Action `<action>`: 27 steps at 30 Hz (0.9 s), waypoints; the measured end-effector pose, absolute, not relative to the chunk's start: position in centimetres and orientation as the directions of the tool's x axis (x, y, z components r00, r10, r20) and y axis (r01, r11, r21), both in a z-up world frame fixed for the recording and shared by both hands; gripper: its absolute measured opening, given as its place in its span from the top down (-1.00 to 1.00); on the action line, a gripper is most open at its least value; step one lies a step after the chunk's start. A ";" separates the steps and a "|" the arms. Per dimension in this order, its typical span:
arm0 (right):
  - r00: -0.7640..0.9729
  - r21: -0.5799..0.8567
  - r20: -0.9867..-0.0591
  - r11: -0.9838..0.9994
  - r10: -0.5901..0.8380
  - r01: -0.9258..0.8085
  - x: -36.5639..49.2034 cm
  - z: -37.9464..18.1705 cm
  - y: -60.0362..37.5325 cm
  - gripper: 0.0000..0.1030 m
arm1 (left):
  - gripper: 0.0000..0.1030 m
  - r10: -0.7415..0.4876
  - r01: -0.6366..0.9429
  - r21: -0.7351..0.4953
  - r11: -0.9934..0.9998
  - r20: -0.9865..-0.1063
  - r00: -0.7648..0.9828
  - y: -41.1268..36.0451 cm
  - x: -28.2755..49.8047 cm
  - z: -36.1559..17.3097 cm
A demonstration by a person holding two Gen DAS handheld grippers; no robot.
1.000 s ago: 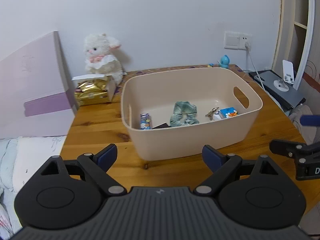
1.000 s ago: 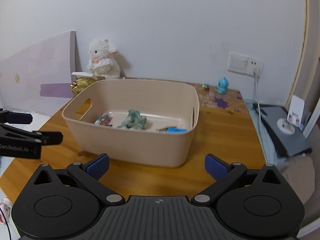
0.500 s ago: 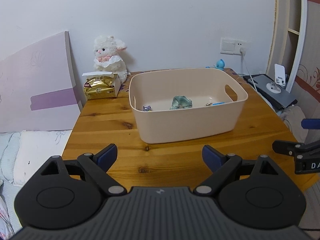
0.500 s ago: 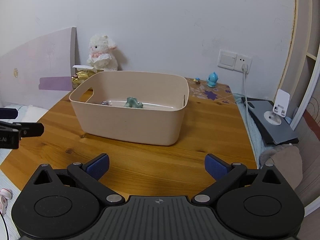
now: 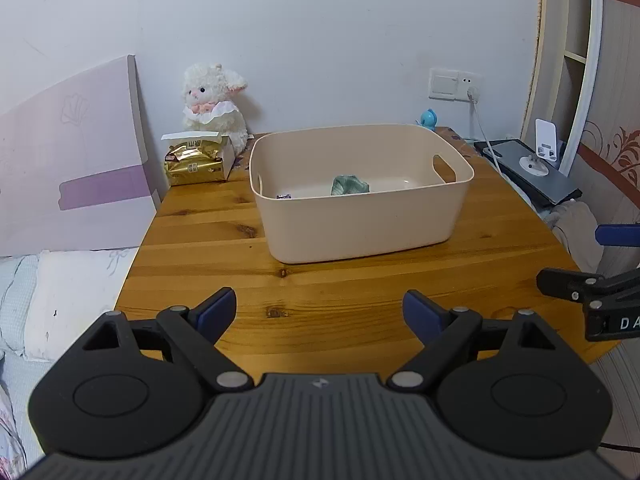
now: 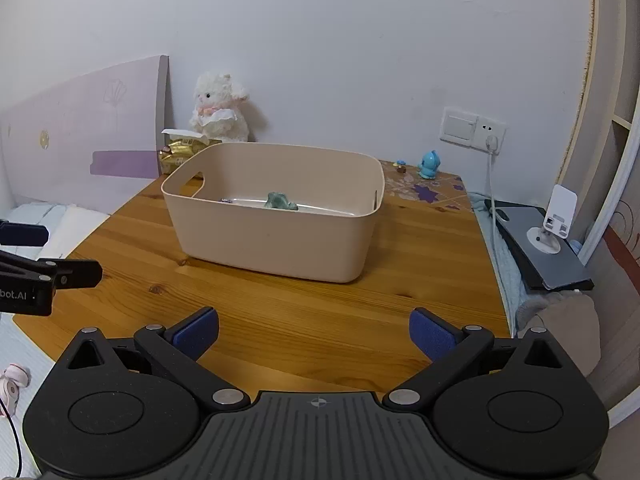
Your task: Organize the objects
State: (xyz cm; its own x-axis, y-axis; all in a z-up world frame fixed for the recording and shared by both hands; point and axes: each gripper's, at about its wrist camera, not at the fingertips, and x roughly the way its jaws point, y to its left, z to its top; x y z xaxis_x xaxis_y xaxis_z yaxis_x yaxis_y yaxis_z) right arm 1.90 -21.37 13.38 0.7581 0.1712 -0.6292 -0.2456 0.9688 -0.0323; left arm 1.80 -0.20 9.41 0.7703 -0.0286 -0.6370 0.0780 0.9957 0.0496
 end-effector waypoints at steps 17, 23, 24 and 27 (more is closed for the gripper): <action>0.746 -0.033 -0.643 0.967 0.173 -0.253 1.9 13.2 -21.3 -1.00 | -0.77 -0.054 0.098 0.033 0.995 -0.644 0.763 -0.3 1.3 9.7; 0.736 -0.032 -0.655 0.967 0.169 -0.251 2.3 12.8 -21.2 -1.00 | -0.77 -0.051 0.097 0.038 0.995 -0.644 0.764 -0.3 1.4 9.6; 0.736 -0.033 -0.656 0.967 0.169 -0.251 2.3 12.7 -21.2 -1.00 | -0.77 -0.050 0.098 0.038 0.994 -0.643 0.764 -0.3 1.4 9.6; 0.734 -0.034 -0.658 0.968 0.166 -0.249 2.5 12.7 -21.1 -1.00 | -0.77 -0.049 0.099 0.042 0.994 -0.641 0.766 -0.1 1.6 9.6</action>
